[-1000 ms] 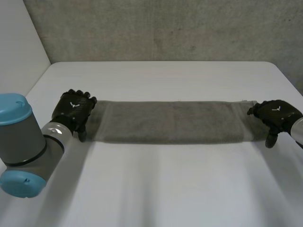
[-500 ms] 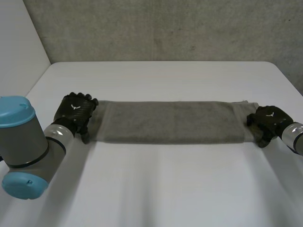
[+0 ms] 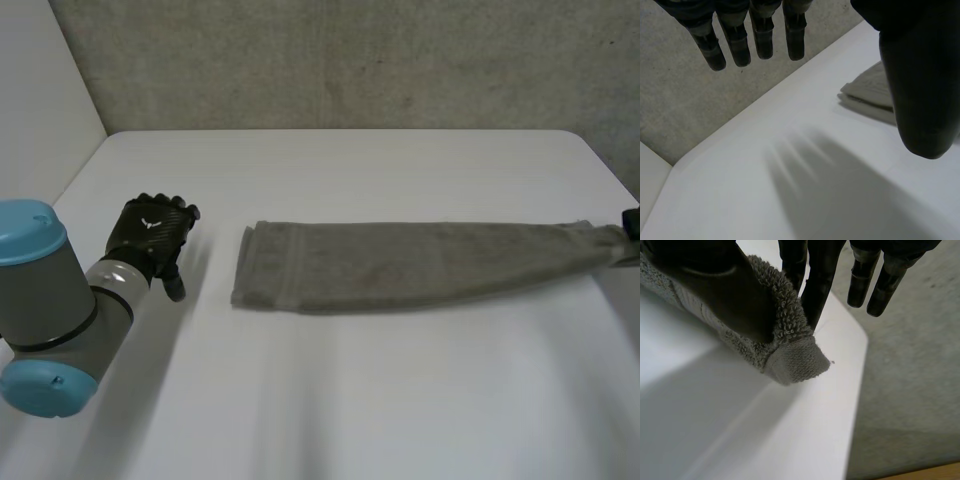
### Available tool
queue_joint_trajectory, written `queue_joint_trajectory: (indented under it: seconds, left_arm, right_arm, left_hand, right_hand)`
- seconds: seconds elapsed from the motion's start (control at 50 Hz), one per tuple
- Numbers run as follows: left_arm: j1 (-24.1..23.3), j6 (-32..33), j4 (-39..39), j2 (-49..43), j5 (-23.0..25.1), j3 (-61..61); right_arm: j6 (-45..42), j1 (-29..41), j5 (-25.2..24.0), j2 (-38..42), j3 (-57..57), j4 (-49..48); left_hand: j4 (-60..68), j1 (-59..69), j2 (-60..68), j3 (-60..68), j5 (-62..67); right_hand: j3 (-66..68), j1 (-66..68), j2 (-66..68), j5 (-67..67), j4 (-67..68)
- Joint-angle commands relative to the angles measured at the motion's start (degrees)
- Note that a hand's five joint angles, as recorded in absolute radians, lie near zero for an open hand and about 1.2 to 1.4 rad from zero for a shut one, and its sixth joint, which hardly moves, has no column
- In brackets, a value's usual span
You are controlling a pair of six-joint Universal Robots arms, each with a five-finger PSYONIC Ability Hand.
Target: Fold the towel.
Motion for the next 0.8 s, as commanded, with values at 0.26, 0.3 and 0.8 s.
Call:
queue_joint_trajectory:
  seconds: [0.26, 0.3, 0.8]
  left_arm:
    - [-0.08, -0.44, 0.07, -0.06, -0.10, -0.09]
    - [0.01, -0.44, 0.07, -0.15, -0.10, -0.09]
    - [-0.43, -0.44, 0.15, -0.41, -0.10, 0.52]
  right_arm:
    - [-4.62, 19.60, 2.49, -8.11, -7.45, -0.38]
    - [-4.71, 28.25, 4.85, -6.97, -9.20, -0.90]
    - [-4.19, 57.74, 18.57, 15.36, -19.50, -8.91]
  left_hand:
    - [-3.08, -3.14, -2.96, -2.73, -2.66]
    - [-3.08, -3.14, -2.96, -2.73, -2.66]
    - [-3.08, -3.31, -3.13, -2.73, -2.83]
  right_hand:
    - [-2.55, 6.49, 4.07, 4.48, -4.29]
    - [-2.55, 6.49, 4.07, 4.48, -4.29]
    - [-2.55, -63.51, -65.93, -65.52, -4.29]
